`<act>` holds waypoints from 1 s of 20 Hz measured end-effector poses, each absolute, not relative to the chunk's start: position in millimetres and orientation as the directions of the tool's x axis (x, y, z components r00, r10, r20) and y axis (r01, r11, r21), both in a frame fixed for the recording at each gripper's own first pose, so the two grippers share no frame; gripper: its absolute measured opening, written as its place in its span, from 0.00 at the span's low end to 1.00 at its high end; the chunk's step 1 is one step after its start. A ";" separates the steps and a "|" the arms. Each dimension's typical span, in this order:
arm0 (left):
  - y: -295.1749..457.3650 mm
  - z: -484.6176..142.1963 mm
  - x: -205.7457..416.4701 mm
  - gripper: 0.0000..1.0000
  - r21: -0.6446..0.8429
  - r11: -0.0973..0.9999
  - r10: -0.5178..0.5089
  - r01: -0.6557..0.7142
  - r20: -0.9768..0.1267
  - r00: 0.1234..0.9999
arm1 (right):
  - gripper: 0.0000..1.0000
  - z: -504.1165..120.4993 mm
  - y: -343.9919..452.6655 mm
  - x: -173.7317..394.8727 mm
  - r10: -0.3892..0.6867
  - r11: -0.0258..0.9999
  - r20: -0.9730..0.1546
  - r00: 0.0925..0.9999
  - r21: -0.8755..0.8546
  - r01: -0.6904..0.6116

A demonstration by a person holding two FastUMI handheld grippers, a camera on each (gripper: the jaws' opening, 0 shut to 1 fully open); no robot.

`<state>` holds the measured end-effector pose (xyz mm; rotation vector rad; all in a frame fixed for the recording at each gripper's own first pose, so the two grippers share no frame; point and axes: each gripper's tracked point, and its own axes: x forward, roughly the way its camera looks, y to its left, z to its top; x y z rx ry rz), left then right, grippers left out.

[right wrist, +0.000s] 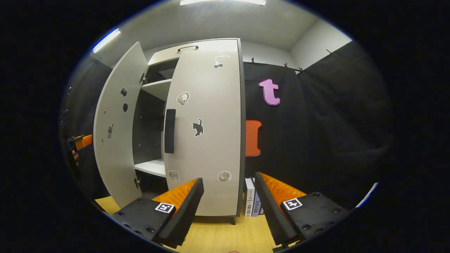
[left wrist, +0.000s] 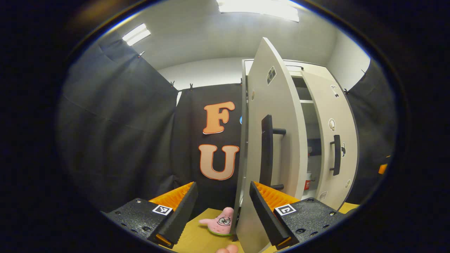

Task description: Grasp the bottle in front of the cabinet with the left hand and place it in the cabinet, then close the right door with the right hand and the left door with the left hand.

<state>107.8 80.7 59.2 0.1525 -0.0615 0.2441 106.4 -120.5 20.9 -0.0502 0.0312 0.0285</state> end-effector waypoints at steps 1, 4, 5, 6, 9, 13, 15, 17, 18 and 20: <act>66.1 55.7 113.3 0.91 0.143 0.966 0.206 -0.214 0.073 0.976 | 0.96 19.9 -120.5 105.7 0.030 0.998 -0.035 0.999 -0.049 -0.032; 27.7 52.9 132.7 0.93 0.146 0.979 0.133 -0.142 0.068 0.989 | 0.96 21.4 -121.9 102.6 0.026 0.998 -0.033 0.999 -0.049 -0.028; 14.9 53.9 138.3 0.94 0.142 0.983 0.110 -0.120 0.073 0.991 | 0.96 21.8 -122.6 101.0 0.022 0.999 -0.031 0.999 -0.048 -0.023; 3.0 54.4 142.3 0.94 0.136 0.987 0.078 -0.088 0.074 0.994 | 0.96 22.2 -123.5 100.2 0.016 0.999 -0.030 0.999 -0.044 -0.017; -33.5 49.8 160.2 0.94 0.112 0.993 -0.027 0.020 0.068 0.997 | 0.96 21.3 -124.6 100.2 -0.004 1.000 -0.032 0.999 -0.030 0.003; -39.1 42.2 178.4 0.98 0.096 0.995 -0.031 0.025 0.054 0.998 | 0.96 22.7 -129.5 98.6 -0.036 0.999 -0.025 0.999 -0.030 0.035; -41.8 35.2 186.8 0.95 0.073 0.997 -0.038 0.036 0.030 0.999 | 0.96 22.8 -133.8 98.7 -0.057 0.998 -0.026 0.998 -0.033 0.056; -33.8 33.6 191.2 0.95 0.051 0.998 -0.028 0.027 0.026 0.999 | 0.96 24.6 -132.8 95.3 -0.060 0.998 -0.022 0.998 -0.029 0.060; -31.7 32.1 192.9 0.95 0.040 0.999 -0.022 0.021 0.023 0.999 | 0.96 26.1 -132.0 95.7 -0.055 0.998 -0.015 0.998 -0.025 0.054; -32.5 23.8 198.3 0.94 0.031 0.999 -0.036 0.036 -0.003 0.999 | 0.96 27.3 -130.0 95.5 -0.049 0.999 -0.012 0.999 -0.019 0.048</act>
